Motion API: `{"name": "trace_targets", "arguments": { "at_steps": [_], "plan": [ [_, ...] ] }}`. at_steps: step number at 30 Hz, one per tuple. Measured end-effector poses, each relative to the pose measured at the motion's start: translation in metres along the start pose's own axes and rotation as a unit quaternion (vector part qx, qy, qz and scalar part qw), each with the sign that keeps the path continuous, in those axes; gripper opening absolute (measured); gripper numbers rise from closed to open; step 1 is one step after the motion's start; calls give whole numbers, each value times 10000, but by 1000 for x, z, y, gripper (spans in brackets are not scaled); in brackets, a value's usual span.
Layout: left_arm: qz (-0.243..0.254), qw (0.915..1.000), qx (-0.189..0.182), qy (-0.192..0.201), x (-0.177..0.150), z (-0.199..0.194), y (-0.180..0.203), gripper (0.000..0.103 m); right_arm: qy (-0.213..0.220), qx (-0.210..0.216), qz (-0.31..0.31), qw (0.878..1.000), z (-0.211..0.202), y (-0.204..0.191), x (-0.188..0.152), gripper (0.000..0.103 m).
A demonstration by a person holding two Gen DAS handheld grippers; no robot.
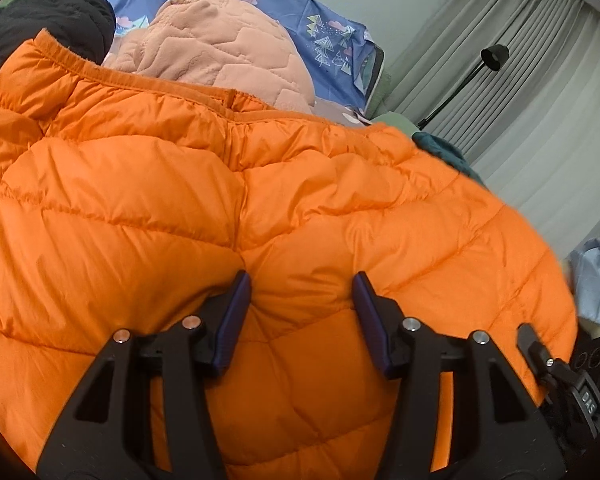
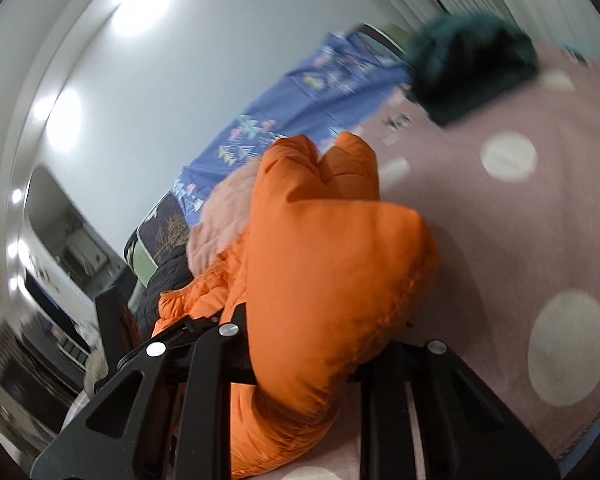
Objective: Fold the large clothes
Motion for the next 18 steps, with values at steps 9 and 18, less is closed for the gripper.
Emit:
{"name": "trace_targets", "arguments": {
  "at_steps": [9,18],
  "plan": [
    [-774,9916,-1032,115,6,-15,-13,60,-3,500,-1226,9912,-14,-89,-5,21],
    [-1638,9665,-1882,611,15,-61,-28,63,-194,681,-2074,9757,-2,-149,-25,21]
  ]
}}
Point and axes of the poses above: each gripper's, at about its wrist camera, not at the fingertips, and z roughly the way its jaws point, y to its right, x to its top, the point moved 7 cm from there along z, roughly the way its jaws point, and after that the axes turned 10 degrees about -x, right-handed, at the moved point
